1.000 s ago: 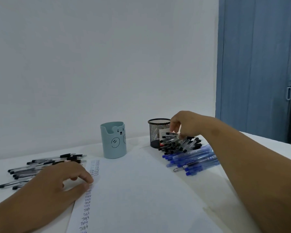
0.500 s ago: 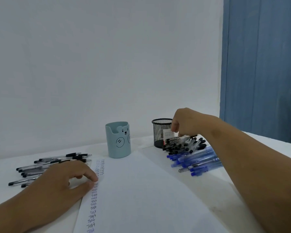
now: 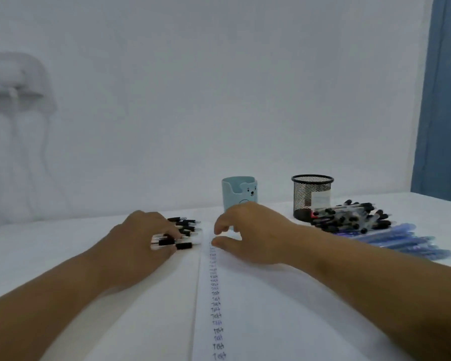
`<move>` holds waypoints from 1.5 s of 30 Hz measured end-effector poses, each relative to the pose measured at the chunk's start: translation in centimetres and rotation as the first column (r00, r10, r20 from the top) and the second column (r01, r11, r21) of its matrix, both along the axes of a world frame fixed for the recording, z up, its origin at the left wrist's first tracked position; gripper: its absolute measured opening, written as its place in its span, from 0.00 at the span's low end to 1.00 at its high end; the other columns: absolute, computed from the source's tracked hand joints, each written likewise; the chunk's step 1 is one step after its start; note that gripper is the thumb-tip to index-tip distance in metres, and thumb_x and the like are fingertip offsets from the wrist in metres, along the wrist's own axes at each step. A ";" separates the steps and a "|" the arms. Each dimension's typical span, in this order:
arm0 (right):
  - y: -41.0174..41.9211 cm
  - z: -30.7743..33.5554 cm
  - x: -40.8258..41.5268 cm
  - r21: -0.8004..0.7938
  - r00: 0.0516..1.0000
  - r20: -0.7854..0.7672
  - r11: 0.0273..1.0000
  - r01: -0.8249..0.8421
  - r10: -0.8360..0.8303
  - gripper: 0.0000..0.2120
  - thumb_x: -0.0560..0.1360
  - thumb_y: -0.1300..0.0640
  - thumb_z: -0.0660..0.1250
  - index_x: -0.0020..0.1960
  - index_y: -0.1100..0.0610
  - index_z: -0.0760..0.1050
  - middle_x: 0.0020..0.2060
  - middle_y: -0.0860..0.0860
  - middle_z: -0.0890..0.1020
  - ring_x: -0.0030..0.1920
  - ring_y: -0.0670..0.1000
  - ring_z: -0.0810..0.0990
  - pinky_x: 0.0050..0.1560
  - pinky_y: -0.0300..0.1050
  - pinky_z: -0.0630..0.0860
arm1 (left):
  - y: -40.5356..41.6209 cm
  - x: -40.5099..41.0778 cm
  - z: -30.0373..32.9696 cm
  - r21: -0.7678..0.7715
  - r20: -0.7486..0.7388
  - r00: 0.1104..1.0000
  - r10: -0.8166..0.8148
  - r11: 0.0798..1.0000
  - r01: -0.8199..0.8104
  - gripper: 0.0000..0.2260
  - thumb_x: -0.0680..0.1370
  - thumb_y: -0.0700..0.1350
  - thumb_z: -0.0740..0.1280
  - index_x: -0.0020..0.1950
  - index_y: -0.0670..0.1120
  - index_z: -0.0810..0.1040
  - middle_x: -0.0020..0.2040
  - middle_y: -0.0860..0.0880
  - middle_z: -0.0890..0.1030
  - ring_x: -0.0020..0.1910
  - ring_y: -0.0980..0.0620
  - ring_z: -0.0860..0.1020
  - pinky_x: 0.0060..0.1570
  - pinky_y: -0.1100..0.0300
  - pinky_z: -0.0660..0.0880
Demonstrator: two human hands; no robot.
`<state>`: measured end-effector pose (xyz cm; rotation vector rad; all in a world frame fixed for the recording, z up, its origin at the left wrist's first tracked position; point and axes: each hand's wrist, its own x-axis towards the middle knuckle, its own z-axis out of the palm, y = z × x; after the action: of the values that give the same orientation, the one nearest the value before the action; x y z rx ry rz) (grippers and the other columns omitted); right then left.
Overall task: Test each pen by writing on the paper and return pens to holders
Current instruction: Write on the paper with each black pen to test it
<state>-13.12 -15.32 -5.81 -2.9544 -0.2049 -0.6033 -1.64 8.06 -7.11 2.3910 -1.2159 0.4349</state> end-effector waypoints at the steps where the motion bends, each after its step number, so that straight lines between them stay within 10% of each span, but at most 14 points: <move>1: 0.2 -0.6 0.4 0.011 1.000 0.009 1.000 -0.018 0.018 0.14 0.79 0.39 0.64 0.58 0.46 0.79 0.56 0.42 0.81 0.53 0.43 0.75 0.57 0.46 0.75 | 0.4 0.3 0.1 0.008 -0.012 0.999 0.033 0.999 -0.032 0.07 0.69 0.64 0.68 0.46 0.69 0.78 0.50 0.66 0.78 0.56 0.60 0.74 0.59 0.53 0.74; 22: 1.2 -2.3 1.5 0.031 0.997 -0.030 0.997 -0.076 0.077 0.19 0.76 0.36 0.56 0.52 0.45 0.79 0.49 0.41 0.80 0.53 0.43 0.77 0.55 0.50 0.77 | 0.8 1.8 -0.5 0.011 -0.072 0.973 0.221 0.975 -0.221 0.06 0.80 0.45 0.66 0.46 0.55 0.75 0.47 0.57 0.78 0.49 0.50 0.77 0.54 0.52 0.73; 33: 1.8 -2.0 0.9 0.034 0.968 0.251 0.999 -0.023 0.014 0.10 0.79 0.44 0.66 0.58 0.45 0.75 0.50 0.40 0.76 0.52 0.43 0.74 0.49 0.44 0.72 | -0.5 -0.8 0.0 -0.194 -0.093 0.991 -0.097 0.978 0.078 0.06 0.79 0.45 0.70 0.46 0.56 0.79 0.41 0.61 0.81 0.36 0.60 0.74 0.37 0.68 0.69; 45: 0.8 -1.8 1.2 0.101 0.979 0.179 0.992 0.078 -0.095 0.07 0.82 0.49 0.61 0.52 0.47 0.78 0.47 0.43 0.81 0.51 0.49 0.76 0.52 0.49 0.75 | -0.2 -1.9 1.7 -0.481 -0.662 0.711 -0.234 0.861 -0.164 0.13 0.83 0.48 0.62 0.49 0.45 0.85 0.42 0.47 0.85 0.35 0.50 0.77 0.40 0.56 0.70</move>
<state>-11.97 -14.55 -7.61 -2.8288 -0.0624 -0.8734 -3.59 7.82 -5.45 1.7712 -0.6633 -0.1791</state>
